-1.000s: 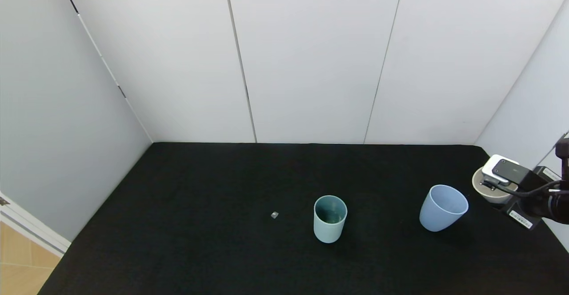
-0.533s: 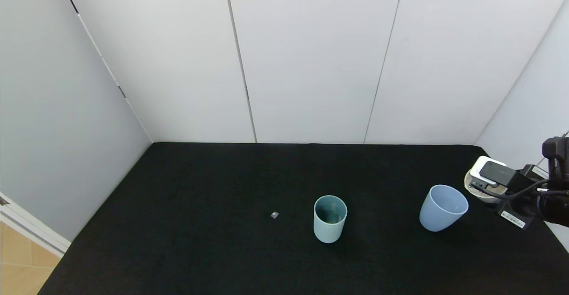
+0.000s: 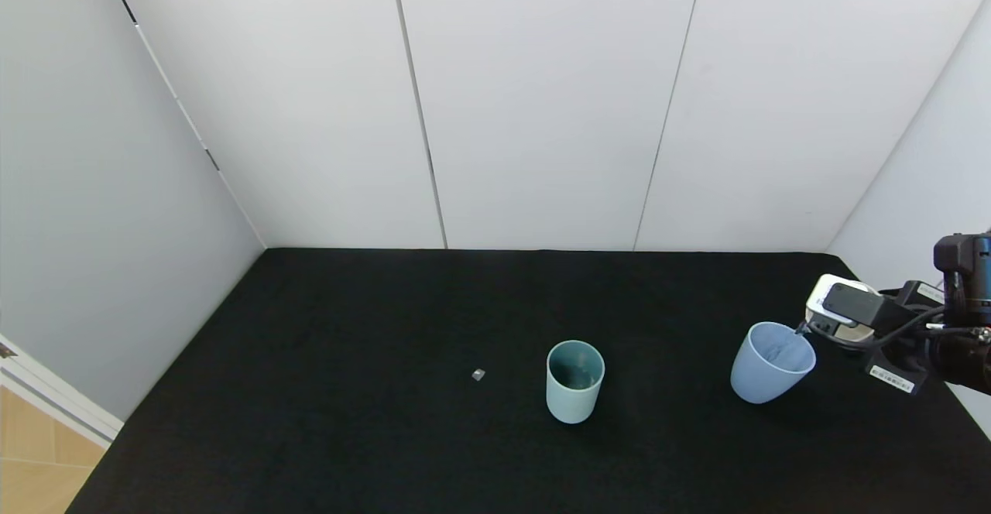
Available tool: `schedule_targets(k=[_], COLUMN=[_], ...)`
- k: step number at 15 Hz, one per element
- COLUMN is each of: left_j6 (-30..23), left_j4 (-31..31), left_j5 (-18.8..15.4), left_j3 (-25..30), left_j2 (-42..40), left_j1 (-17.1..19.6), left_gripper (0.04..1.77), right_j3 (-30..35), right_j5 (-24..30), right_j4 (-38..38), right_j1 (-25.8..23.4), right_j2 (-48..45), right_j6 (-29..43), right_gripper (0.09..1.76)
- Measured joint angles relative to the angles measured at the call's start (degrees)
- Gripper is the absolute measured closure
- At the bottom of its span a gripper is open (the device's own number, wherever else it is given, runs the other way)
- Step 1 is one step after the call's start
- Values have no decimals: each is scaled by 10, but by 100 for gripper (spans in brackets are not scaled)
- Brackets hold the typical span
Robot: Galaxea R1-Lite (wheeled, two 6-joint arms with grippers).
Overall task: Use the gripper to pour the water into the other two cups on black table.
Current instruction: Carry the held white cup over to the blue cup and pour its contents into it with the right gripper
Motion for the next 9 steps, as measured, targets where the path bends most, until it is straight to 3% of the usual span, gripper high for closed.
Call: schedule_targets(k=[9], left_j6=[0], left_j4=[0], left_j5=[0], left_j3=[0], left_j2=[0], left_j1=[0], left_gripper=[9], right_j3=[-13], right_j5=[-20], right_j4=[1], right_j1=[5], right_j2=[4], right_j6=[-29], right_gripper=[61])
